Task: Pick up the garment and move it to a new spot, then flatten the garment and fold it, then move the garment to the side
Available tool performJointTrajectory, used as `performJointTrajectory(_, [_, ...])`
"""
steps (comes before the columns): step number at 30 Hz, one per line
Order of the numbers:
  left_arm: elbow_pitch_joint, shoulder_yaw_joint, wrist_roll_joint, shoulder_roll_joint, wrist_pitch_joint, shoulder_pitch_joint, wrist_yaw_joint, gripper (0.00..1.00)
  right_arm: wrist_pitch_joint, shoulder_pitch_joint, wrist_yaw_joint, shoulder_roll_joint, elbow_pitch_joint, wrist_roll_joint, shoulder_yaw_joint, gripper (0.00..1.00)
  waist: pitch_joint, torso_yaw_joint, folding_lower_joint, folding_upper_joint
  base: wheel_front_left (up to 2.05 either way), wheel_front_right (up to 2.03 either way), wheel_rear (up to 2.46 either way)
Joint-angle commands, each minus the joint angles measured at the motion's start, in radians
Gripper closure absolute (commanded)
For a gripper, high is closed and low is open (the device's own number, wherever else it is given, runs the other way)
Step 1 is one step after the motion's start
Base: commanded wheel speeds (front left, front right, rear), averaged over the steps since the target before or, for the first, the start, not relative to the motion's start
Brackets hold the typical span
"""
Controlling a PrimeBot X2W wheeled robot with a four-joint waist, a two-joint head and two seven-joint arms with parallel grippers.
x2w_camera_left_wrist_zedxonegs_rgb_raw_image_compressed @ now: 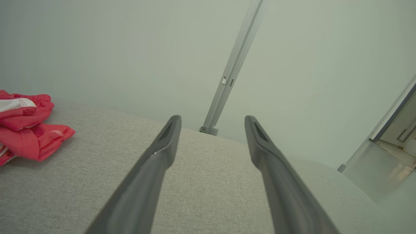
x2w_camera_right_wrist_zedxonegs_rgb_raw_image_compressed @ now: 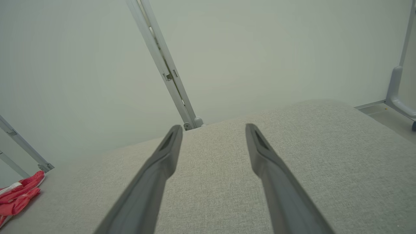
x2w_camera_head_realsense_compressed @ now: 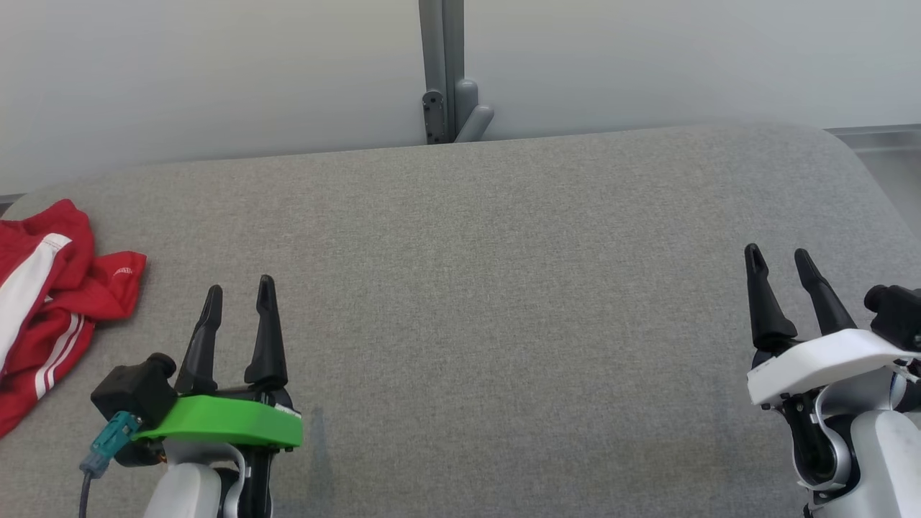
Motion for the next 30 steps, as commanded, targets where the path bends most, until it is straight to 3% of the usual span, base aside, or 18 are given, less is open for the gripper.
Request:
performJointTrajectory(1, [-0.002, 0.005, 0.029, 0.008, 0.0, -0.029, 0.008, 0.0, -0.016, -0.001, 0.0, -0.003, -0.007, -0.03, 0.006, 0.0, 0.0, -0.001, 0.0, 0.0, 0.0, 0.0, 0.0])
performJointTrajectory(30, [0.057, 0.015, 0.259, 0.022, 0.053, -0.026, 0.036, 0.0, -0.147, 0.022, 0.0, 0.016, 0.054, -0.21, 0.08, 0.0, -0.004, -0.005, 0.0, 0.0, 0.0, 0.0, 0.0])
